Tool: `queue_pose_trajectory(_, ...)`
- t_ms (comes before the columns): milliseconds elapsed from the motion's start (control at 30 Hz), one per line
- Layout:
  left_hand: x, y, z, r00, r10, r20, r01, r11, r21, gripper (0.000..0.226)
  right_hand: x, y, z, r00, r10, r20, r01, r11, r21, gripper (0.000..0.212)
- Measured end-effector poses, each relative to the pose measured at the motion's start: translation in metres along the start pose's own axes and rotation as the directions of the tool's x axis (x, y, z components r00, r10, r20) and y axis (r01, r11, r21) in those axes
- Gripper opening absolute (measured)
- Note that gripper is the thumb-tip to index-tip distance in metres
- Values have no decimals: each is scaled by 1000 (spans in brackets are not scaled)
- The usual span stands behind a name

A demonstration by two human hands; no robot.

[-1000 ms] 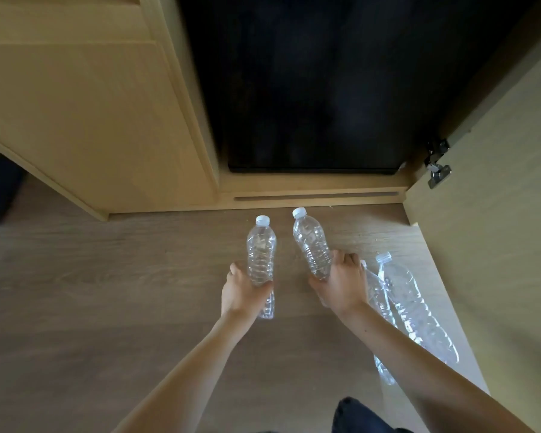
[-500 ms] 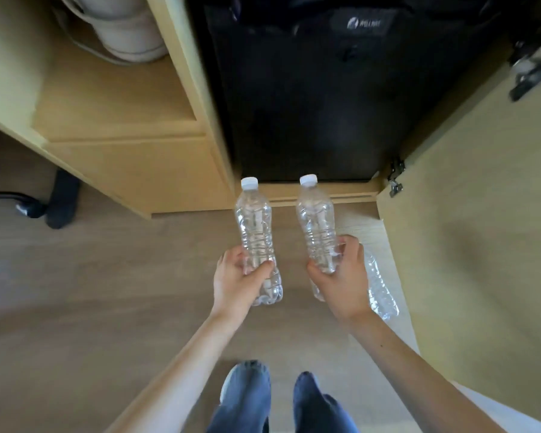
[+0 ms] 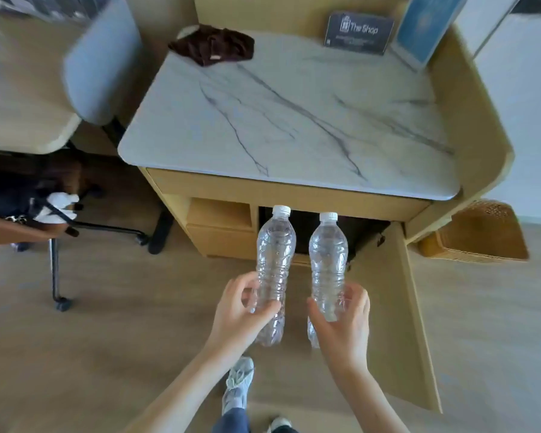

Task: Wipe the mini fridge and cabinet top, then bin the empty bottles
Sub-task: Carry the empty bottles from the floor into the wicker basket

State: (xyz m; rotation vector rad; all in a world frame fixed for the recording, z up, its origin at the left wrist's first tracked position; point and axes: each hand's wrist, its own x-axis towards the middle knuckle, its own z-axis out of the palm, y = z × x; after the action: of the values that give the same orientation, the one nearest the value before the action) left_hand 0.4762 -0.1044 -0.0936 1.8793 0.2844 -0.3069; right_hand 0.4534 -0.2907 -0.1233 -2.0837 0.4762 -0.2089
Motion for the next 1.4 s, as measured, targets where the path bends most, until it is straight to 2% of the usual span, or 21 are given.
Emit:
queue_pose_trajectory(200, -59, 96, -19, 987, 162, -1, -162, 985, -57, 53, -20, -81, -79, 989, -116, -87, 117, 993, 15, 57)
queue_pose_trajectory(367, -73, 121, -11, 975, 221, 25, -215, 964, -157, 51, -32, -95, -100, 968, -183, -175, 183, 983, -14, 60)
queue_pose_trajectory(600, -48, 152, -1, 912, 335, 239, -311, 941, -133, 50, -44, -97, -118, 910, -68, -410, 91, 995, 36, 55)
queue_pose_trajectory(767, -31, 174, 15, 829, 339, 445, -310, 941, -139, 56, -61, -95, -128, 807, 27, -590, 7, 998, 56, 58)
queue_pose_trajectory(933, -37, 181, 53, 702, 362, 613, -366, 922, -126, 66, -97, -86, -144, 629, 139, -765, -74, 990, 119, 57)
queue_pose_trajectory(1067, -71, 186, 98, 546, 366, 754, -428, 895, -125, 74, -146, -65, -169, 462, 199, -864, -168, 976, 135, 62)
queue_pose_trajectory(1267, -155, 176, 172, 281, 335, 899, -510, 846, -156, 46, -232, -31, -211, 200, 278, -940, -284, 934, 216, 61)
queue_pose_trajectory(1400, -226, 156, 219, 131, 287, 949, -533, 827, -177, 49, -294, -7, -244, 76, 308, -948, -340, 902, 266, 63)
